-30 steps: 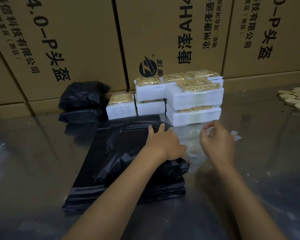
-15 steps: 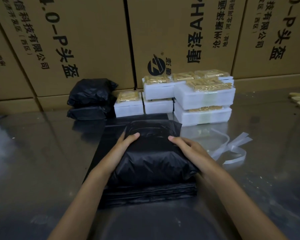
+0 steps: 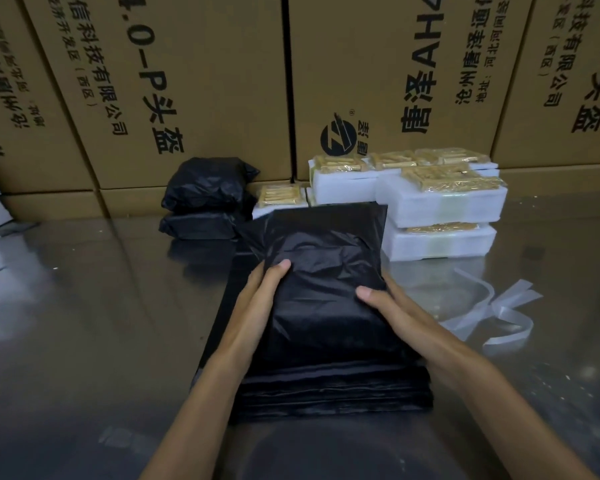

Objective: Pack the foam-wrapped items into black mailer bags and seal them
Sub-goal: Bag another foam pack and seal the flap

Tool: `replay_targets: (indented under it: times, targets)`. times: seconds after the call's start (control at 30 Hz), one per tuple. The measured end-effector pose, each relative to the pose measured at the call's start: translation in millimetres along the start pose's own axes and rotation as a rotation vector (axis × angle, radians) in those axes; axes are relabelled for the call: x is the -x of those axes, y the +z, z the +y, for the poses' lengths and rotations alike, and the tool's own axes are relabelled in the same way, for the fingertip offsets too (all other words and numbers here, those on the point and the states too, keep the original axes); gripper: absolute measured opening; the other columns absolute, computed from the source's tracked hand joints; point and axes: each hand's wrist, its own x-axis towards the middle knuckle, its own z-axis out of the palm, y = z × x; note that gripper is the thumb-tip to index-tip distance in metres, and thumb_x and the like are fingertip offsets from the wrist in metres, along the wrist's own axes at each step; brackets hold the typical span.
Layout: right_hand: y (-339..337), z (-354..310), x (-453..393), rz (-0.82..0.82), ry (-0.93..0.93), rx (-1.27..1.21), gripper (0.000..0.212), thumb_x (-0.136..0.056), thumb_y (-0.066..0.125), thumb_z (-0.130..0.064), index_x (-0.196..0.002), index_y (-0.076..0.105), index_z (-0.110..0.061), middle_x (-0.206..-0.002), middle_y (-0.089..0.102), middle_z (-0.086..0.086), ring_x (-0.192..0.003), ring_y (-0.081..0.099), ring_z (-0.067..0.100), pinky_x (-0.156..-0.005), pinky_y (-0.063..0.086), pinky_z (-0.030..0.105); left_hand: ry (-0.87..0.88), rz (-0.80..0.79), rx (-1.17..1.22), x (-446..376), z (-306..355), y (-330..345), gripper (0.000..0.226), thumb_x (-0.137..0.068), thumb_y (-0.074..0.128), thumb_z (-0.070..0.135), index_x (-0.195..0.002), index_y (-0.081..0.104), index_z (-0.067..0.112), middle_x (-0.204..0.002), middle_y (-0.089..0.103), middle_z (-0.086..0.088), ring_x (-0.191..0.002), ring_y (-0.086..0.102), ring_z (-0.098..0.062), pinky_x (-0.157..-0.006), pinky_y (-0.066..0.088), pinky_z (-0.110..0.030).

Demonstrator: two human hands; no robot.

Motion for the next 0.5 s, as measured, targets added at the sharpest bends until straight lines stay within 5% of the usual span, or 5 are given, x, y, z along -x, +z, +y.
replay_targets:
  times: [0.07, 0.2, 0.33, 0.5]
  targets:
    - [9.1, -0.2, -7.8, 0.001, -0.039, -0.047, 0.073, -0.064, 0.078, -0.071, -0.126, 0.04, -0.075, -0.119, 0.059, -0.043, -0.105, 0.06, -0.016, -0.081, 0.052, 0.012, 0.057, -0.002, 0.023, -1.2, 8.6, -5.6, 0.065, -0.066, 0.069, 0.077, -0.127, 0.056, 0.056, -0.126, 0.063, 0.026, -0.111, 0.063, -0.001, -0.095, 0.049, -0.031]
    - [29.8, -17.1, -39.6, 0.135, -0.027, -0.283, 0.063, -0.061, 0.081, -0.058, -0.121, 0.06, -0.057, -0.119, 0.07, -0.02, -0.106, 0.069, 0.006, -0.093, 0.055, 0.034, 0.152, -0.064, 0.027, -11.5, 29.2, -39.8, 0.087, -0.06, 0.075, 0.076, -0.138, 0.045, 0.055, -0.139, 0.049, 0.031, -0.131, 0.046, 0.001, -0.111, 0.038, -0.036]
    - [47.3, -59.8, -103.7, 0.165, 0.068, -0.403, 0.068, -0.063, 0.077, -0.056, -0.127, 0.063, -0.036, -0.118, 0.073, -0.004, -0.106, 0.07, 0.021, -0.095, 0.056, 0.043, 0.348, -0.084, -0.371, -36.1, 57.2, -68.7, 0.102, -0.061, 0.088, 0.055, -0.145, 0.03, 0.052, -0.12, 0.038, 0.058, -0.108, 0.038, 0.035, -0.087, 0.038, 0.001]
    - [72.4, -127.0, -213.9, -0.053, -0.021, -0.408, 0.053, -0.082, 0.07, -0.056, -0.125, 0.067, -0.025, -0.118, 0.074, 0.003, -0.11, 0.069, 0.022, -0.099, 0.054, 0.042, 0.516, 0.244, -0.47, -128.4, 90.3, -111.7, 0.088, -0.074, 0.085, 0.031, -0.148, 0.037, 0.032, -0.128, 0.052, 0.025, -0.115, 0.047, 0.01, -0.088, 0.037, -0.001]
